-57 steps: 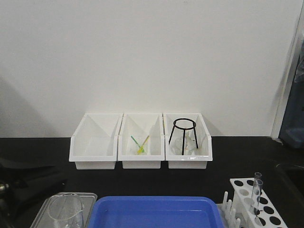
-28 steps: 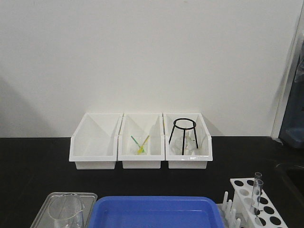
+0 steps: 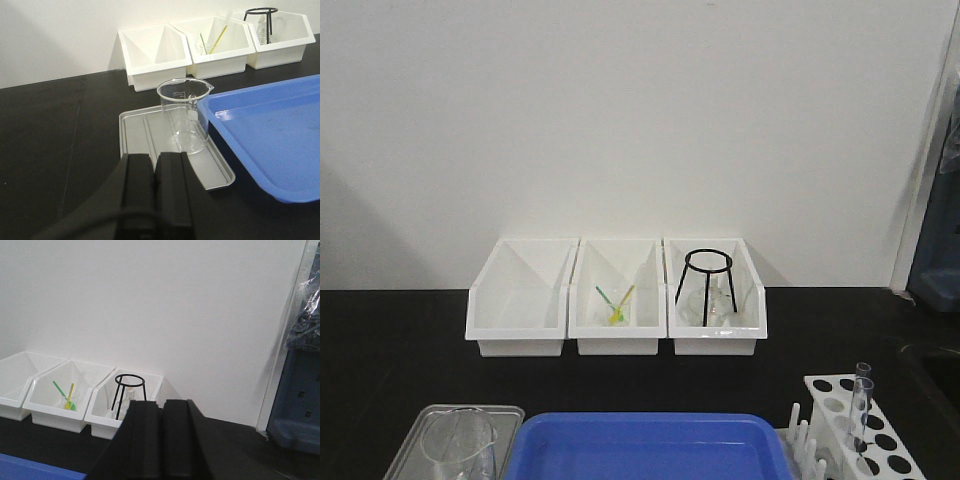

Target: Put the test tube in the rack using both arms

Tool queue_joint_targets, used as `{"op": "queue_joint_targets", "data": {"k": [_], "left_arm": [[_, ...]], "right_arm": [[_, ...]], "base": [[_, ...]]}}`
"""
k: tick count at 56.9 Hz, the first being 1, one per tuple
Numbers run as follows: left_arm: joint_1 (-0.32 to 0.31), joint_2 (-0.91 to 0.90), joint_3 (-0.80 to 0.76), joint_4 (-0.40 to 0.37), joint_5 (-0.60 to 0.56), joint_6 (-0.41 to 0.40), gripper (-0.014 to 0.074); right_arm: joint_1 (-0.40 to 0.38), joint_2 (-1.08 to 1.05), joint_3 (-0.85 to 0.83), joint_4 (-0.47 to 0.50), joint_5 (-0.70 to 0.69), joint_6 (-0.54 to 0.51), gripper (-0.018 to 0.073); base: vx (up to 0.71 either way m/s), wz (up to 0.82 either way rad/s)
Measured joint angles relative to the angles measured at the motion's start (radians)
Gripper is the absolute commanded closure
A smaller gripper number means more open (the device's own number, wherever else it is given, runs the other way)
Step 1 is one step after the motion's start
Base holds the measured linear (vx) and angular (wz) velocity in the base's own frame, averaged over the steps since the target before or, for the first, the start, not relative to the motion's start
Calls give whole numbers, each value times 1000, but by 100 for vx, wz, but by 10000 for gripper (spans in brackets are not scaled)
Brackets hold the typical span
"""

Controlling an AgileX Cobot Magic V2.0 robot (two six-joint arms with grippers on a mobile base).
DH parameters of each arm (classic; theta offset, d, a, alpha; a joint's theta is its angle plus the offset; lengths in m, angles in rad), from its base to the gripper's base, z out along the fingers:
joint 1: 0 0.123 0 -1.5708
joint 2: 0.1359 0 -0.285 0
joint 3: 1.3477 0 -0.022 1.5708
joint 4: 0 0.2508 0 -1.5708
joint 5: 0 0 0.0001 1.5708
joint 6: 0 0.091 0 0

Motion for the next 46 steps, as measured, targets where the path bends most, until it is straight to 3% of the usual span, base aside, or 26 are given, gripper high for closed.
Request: {"op": "queue_joint_targets", "data": {"k": [39,46], "left_arm": [[0,0,0,-1,-1,-2,603],[0,0,0,-1,-1,-2,603]], "right_arm": [[0,-2,0,1,0,0,570],[0,-21,0,74,9,-18,570]], "base": [[0,0],[0,0]]}}
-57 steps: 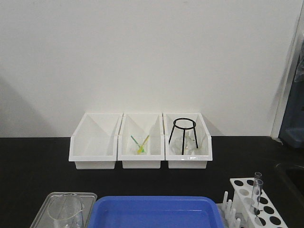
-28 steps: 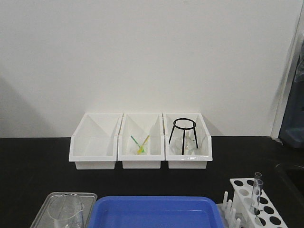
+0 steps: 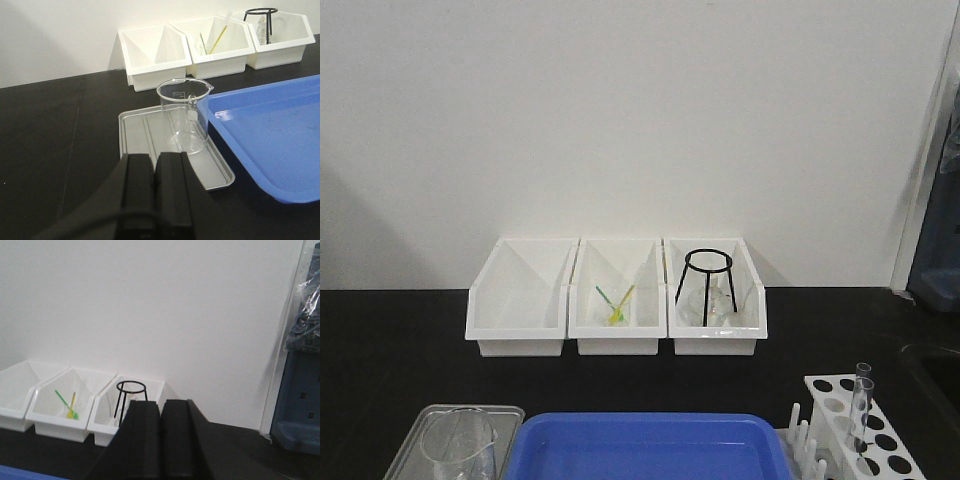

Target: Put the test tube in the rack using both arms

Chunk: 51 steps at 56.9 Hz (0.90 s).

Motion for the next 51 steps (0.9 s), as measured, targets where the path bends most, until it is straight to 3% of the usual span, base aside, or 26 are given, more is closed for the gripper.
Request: {"op": "queue_joint_targets", "data": {"k": [6,18,24,32,51], "left_arm": [[0,0,0,0,0,-1,603],[0,0,0,0,0,-1,603],[0,0,0,0,0,-1,603],[0,0,0,0,0,-1,603],[0,0,0,0,-2,-1,603]], "right_arm": [[1,-13,12,186,29,-160,570],[32,-79,148,802,77,-833,570],[34,-139,230,1012,90,-1026,570],[34,-253,350,1113,139,-1111,570],[34,-507,427,1123,316,-1077,570]], "base": [[0,0],[0,0],[0,0],[0,0],[0,0]]}}
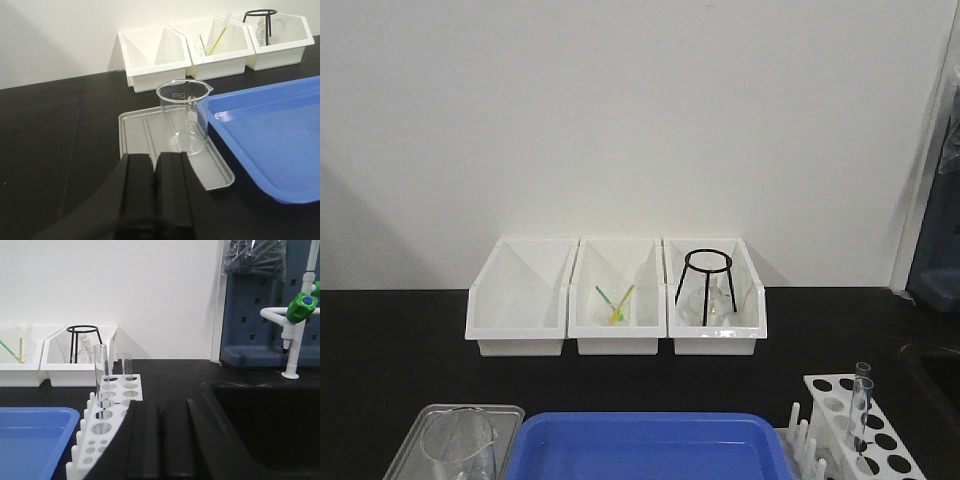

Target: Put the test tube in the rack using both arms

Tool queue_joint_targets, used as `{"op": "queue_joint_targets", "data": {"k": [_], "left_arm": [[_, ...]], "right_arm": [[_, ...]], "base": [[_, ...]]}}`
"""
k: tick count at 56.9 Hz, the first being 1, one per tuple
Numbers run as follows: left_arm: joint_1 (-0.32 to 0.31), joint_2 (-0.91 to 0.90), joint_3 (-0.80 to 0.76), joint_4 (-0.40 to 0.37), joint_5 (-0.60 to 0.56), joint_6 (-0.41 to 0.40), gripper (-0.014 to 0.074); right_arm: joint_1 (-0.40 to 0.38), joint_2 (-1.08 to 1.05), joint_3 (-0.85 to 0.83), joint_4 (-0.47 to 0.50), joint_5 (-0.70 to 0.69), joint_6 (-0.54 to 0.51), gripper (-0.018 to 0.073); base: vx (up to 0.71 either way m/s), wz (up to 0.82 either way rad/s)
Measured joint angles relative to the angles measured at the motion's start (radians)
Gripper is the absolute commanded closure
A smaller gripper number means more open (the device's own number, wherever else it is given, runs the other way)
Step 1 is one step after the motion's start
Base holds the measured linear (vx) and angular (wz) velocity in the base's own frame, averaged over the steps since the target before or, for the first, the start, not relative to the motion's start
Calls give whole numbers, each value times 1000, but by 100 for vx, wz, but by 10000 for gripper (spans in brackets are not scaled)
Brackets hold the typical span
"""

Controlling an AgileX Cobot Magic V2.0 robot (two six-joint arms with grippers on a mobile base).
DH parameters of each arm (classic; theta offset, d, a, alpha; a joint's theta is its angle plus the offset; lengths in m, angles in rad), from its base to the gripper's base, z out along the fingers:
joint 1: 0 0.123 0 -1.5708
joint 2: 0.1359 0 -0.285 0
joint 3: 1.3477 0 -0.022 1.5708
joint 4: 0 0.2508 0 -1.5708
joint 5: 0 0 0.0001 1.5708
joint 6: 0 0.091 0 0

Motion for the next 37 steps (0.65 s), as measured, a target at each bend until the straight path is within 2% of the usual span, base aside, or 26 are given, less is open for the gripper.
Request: {"op": "queue_joint_targets", "data": {"k": [37], "left_arm": [[0,0,0,0,1,0,603]], "right_arm": [[0,0,0,1,18,13,570]], "base": [[0,0]]}}
